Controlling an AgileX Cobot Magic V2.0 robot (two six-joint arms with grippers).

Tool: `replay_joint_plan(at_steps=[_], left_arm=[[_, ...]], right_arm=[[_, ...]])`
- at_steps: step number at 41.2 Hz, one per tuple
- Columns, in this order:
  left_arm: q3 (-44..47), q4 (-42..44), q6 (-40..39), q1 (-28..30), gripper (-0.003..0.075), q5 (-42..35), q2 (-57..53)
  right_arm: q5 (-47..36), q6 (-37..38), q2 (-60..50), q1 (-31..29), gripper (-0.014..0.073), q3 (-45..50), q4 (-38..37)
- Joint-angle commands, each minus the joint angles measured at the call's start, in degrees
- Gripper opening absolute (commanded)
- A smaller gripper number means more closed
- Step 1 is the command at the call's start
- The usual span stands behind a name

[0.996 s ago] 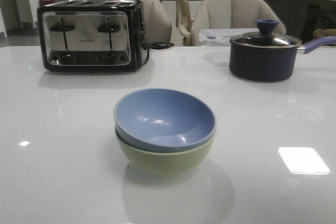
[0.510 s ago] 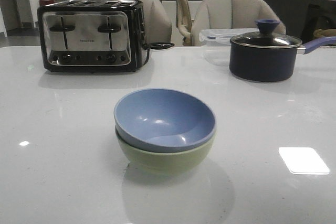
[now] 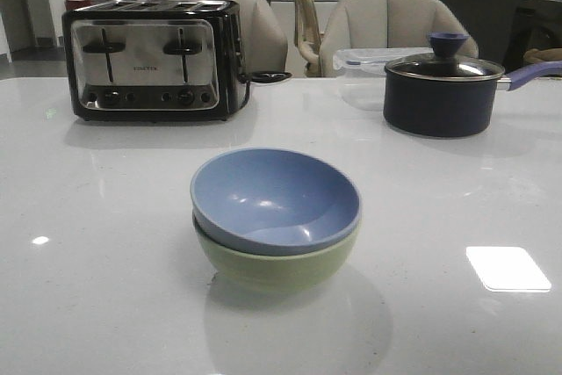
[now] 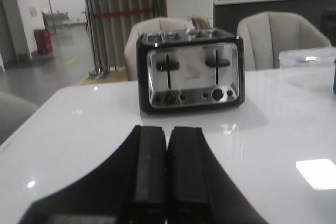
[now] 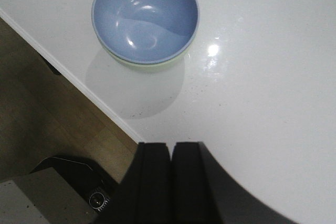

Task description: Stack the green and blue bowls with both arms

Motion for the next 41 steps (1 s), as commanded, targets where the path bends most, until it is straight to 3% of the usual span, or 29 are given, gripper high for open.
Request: replay_joint_plan(at_steps=[1,41], left_arm=[[0.4,-1.4,0.1,0.5,0.0098,-6.5,-1.0],[0.4,-3.6,0.1,2.2,0.0098,-6.5,-1.0]], right_arm=[[-2.9,-0.4,-0.2,-0.1,0.0039,-1.5,0.3],[-2.7,-0.4,-0.2,-0.1,0.0039,-1.5,0.3]])
